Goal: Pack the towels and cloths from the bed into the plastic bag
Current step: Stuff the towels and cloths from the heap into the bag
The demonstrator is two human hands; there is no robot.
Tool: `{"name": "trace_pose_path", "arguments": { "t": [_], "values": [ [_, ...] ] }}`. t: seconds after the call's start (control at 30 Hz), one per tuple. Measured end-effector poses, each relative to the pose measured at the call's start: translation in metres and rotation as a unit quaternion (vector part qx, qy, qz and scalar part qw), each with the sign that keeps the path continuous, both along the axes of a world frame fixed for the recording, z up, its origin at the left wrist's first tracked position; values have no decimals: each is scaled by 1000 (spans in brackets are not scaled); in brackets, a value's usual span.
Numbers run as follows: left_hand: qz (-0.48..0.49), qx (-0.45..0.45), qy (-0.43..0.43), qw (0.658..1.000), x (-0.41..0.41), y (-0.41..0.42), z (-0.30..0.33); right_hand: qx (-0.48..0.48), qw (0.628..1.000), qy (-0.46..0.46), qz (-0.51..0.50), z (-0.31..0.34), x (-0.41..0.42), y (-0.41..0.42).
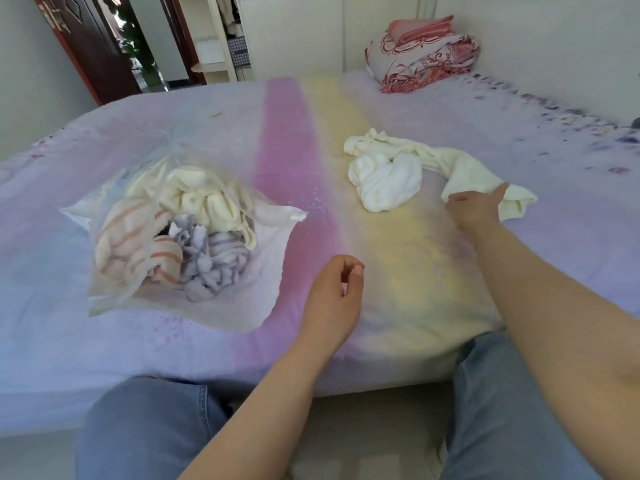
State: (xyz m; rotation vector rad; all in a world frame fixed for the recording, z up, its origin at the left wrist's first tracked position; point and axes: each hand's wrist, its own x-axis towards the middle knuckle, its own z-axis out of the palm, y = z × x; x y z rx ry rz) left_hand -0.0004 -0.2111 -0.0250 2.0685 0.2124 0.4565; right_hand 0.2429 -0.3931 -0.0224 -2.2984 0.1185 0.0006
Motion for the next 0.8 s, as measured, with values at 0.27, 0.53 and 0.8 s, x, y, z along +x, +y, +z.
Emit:
{"name": "trace_pose_path", "arguments": {
  "t": [0.27, 0.53, 0.8],
  "values": [
    [1, 1, 28, 1000, 6, 12, -12, -25, 999, -22, 35, 3, -10, 17],
    [-48, -69, 105, 991, 11, 20, -4, -2, 915, 113, 387, 45, -154, 46],
    [-152, 53, 123, 979, -15, 23, 11, 269, 829, 134, 472, 75, -192, 38]
  ]
}}
